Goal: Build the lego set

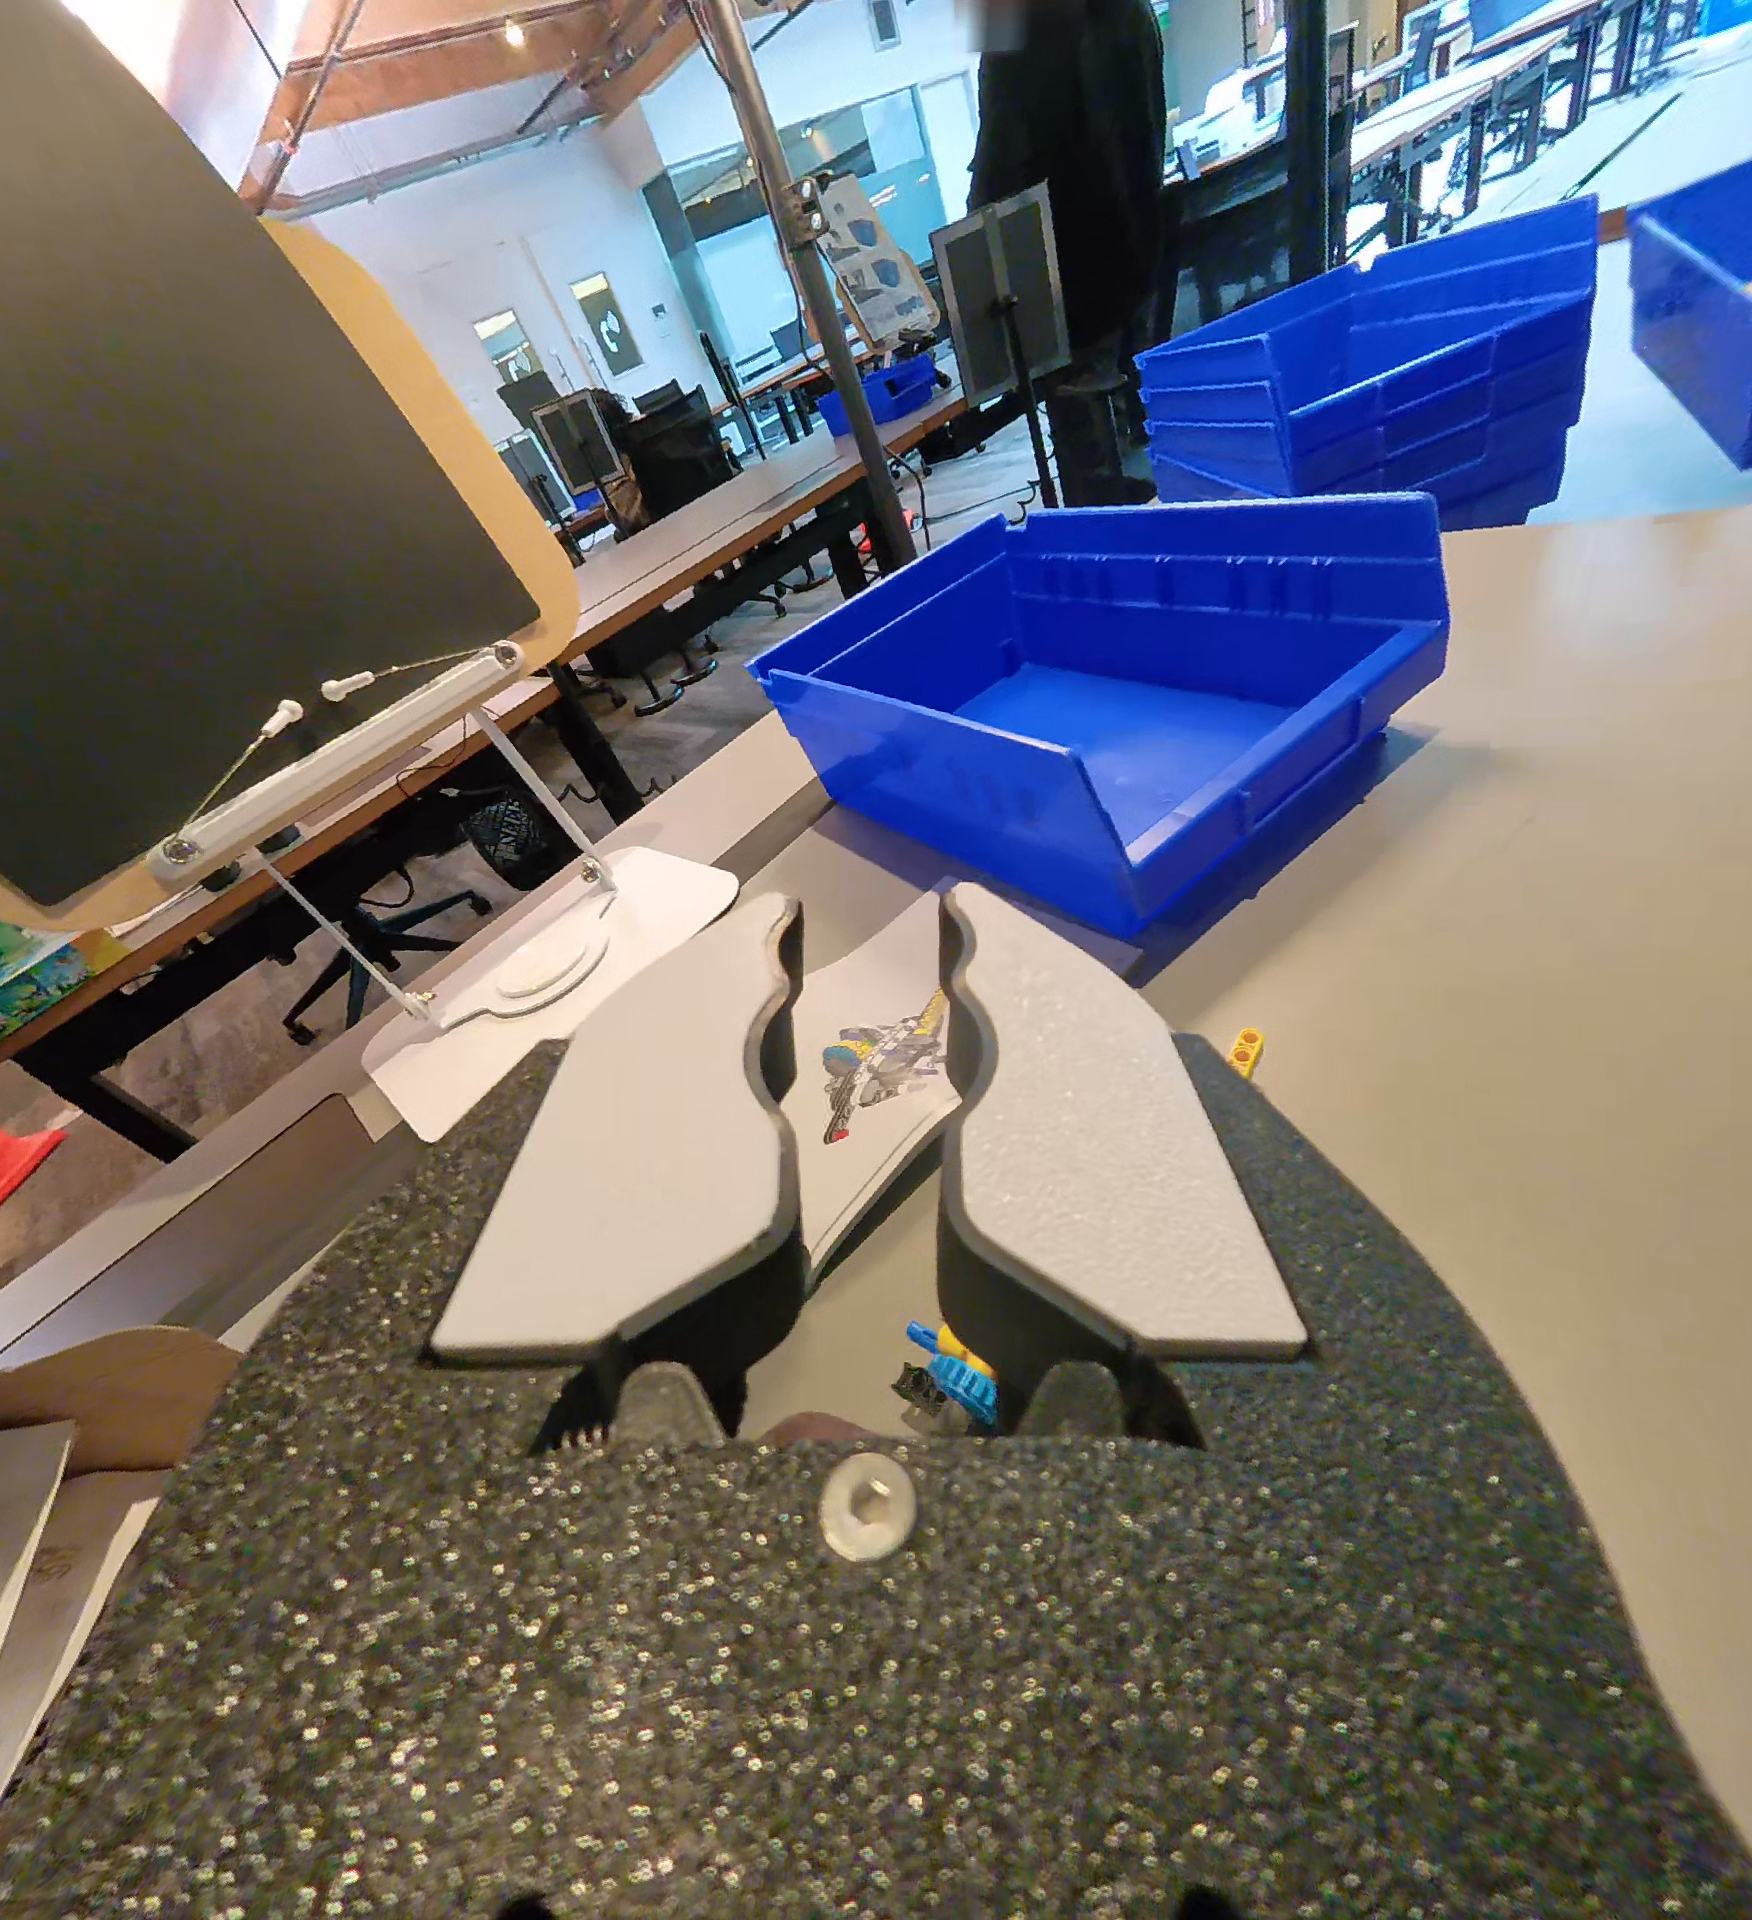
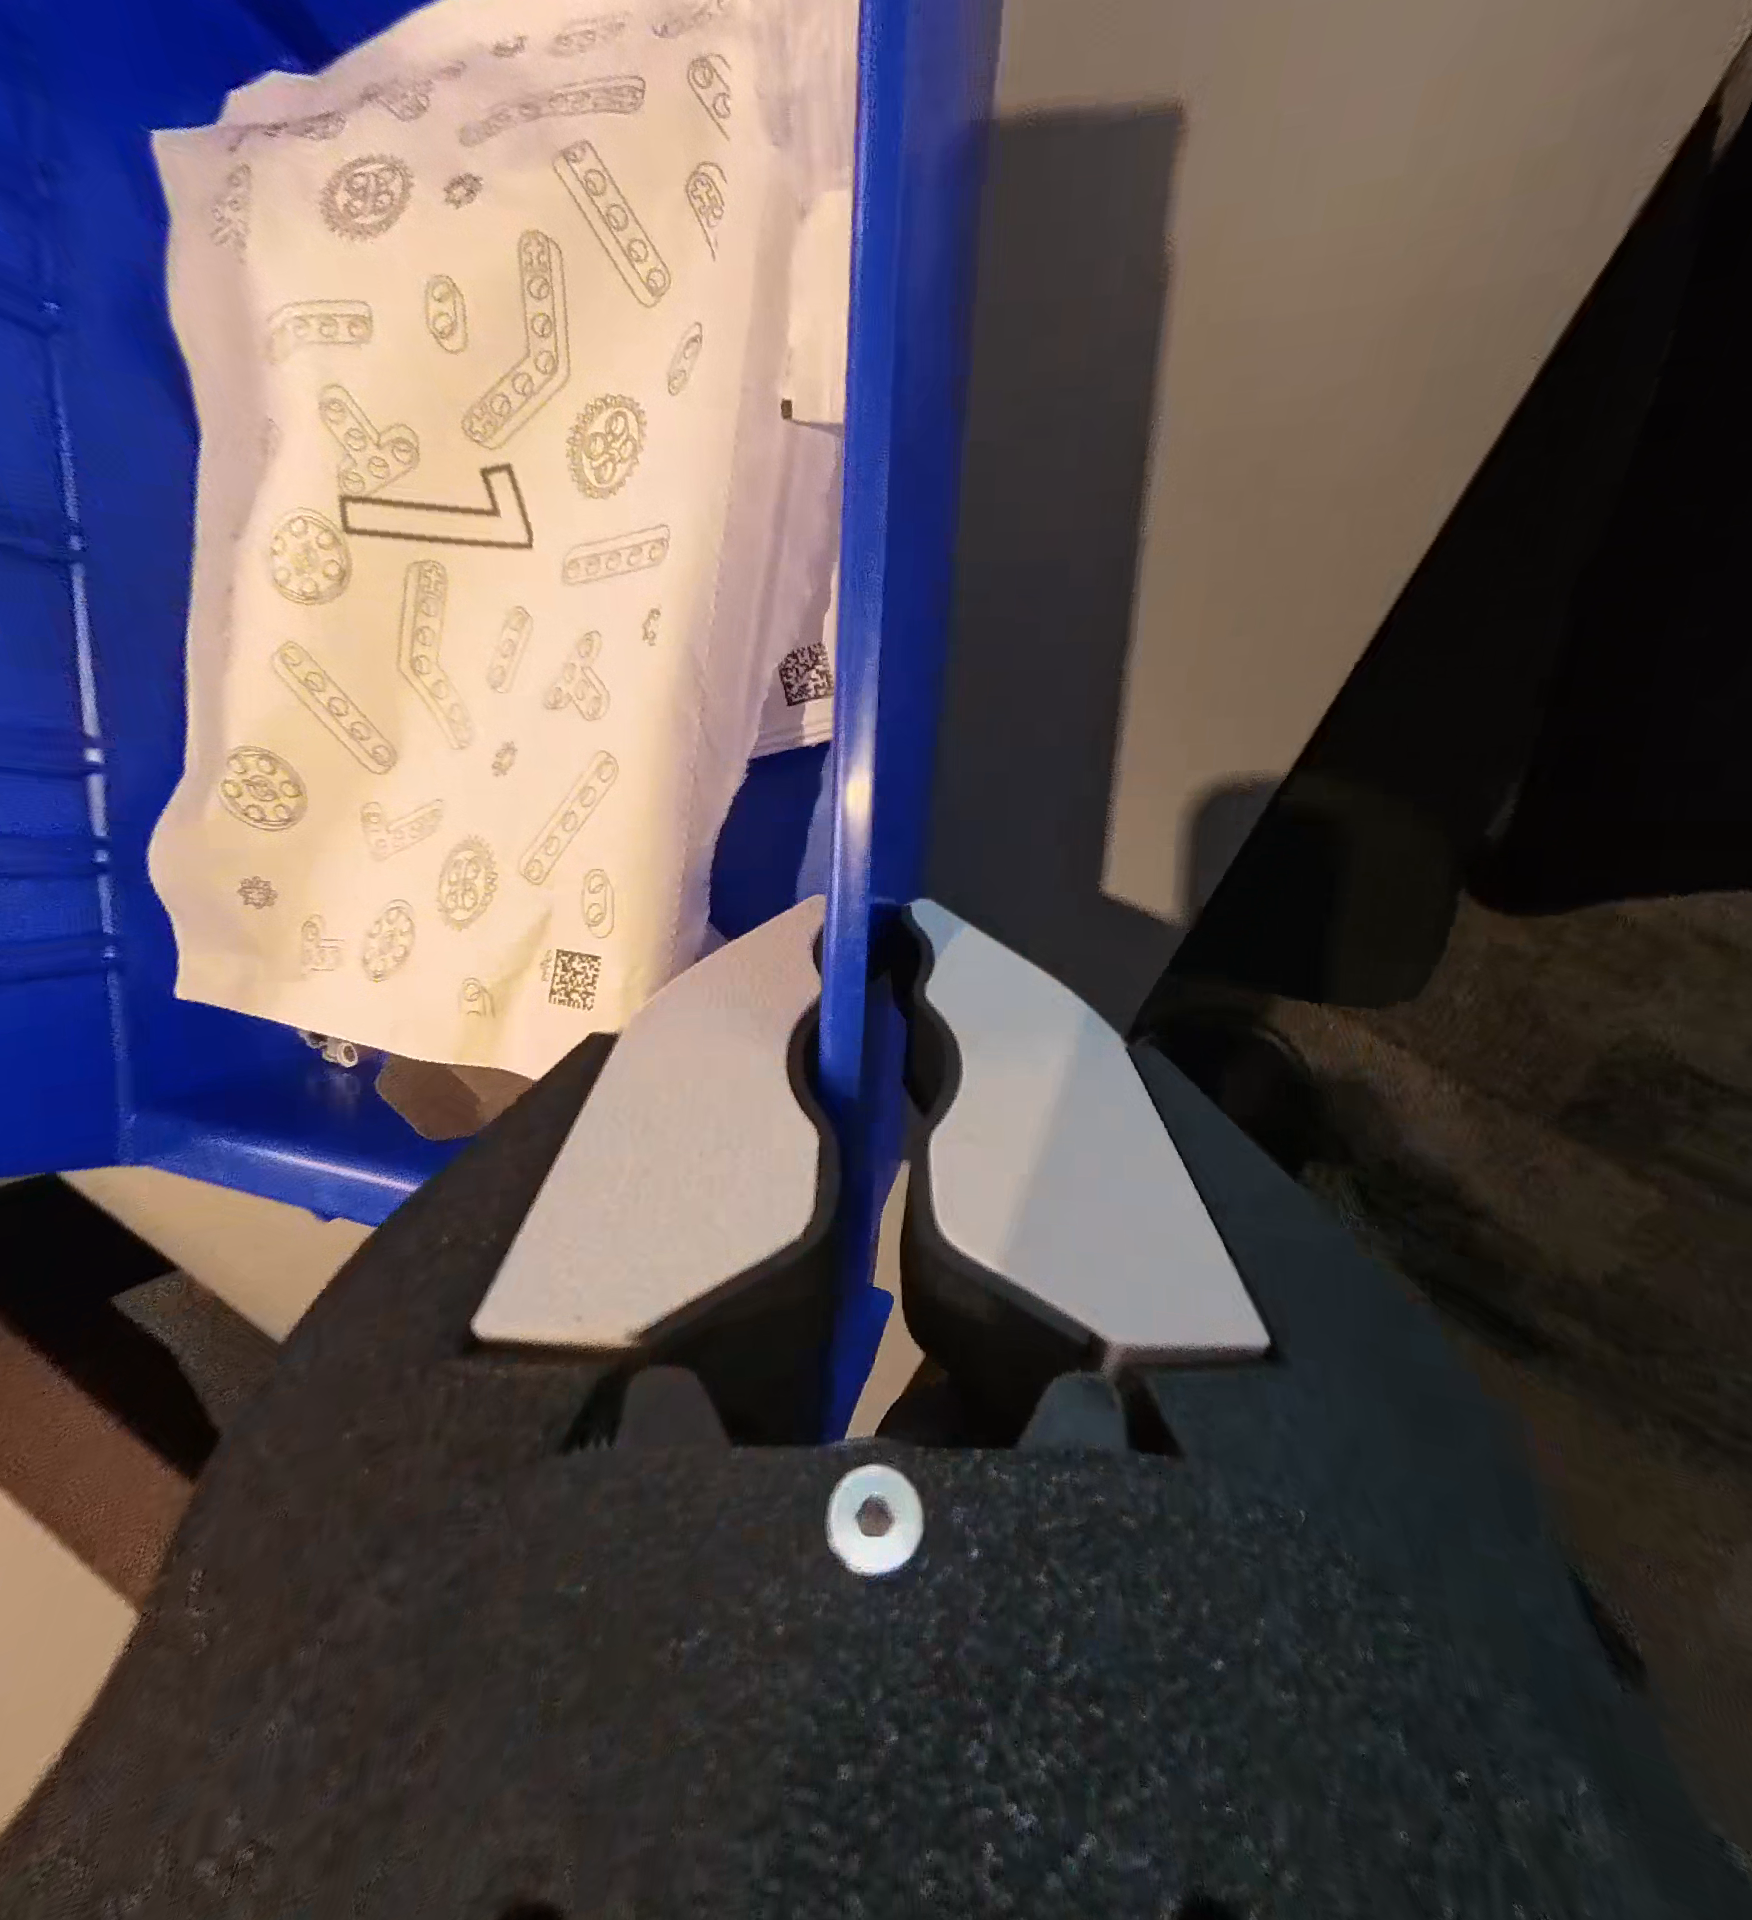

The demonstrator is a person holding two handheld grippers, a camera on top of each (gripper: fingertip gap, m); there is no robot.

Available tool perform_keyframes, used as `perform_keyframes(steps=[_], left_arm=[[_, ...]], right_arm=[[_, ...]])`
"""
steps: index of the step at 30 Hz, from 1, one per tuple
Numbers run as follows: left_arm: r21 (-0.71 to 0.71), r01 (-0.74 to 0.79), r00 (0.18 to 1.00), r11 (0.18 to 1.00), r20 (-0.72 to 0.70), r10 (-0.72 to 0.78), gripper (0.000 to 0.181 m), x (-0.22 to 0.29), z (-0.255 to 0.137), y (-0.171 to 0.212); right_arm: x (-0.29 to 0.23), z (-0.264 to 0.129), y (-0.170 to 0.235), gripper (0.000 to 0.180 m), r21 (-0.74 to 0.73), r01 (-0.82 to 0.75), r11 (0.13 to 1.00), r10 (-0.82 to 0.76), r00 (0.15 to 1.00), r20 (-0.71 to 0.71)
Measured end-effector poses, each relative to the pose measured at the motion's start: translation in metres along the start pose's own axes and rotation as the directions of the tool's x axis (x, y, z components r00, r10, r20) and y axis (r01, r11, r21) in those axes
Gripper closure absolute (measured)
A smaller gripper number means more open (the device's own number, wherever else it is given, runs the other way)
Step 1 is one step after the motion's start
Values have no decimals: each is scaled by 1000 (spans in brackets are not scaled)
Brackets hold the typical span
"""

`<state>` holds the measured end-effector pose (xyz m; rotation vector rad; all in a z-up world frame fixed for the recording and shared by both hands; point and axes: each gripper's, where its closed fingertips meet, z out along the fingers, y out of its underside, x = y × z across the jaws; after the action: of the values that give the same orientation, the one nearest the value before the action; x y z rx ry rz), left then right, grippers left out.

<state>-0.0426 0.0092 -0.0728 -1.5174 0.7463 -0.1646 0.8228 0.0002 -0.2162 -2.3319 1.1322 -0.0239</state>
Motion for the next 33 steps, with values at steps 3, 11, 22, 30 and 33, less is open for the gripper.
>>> perform_keyframes(steps=[3,11,22,30,33], left_arm=[[-8,0,1000,1000,-2,0,156,1,3,3],[-37,14,1000,999,-9,-15,156,1,11,13],[-60,16,999,998,-36,-18,155,6,12,16],[-105,31,998,994,-53,-37,153,10,12,21],[-128,27,999,991,-42,-32,151,3,10,25]], right_arm=[[4,23,11,172,-39,-9,999,8,1000,-18],[-36,62,11,162,-19,-14,1000,16,992,129],[-70,1,27,130,111,422,900,-435,886,161],[-233,-105,134,127,257,778,573,-812,496,308],[-325,-152,208,128,408,817,408,-873,219,436]])
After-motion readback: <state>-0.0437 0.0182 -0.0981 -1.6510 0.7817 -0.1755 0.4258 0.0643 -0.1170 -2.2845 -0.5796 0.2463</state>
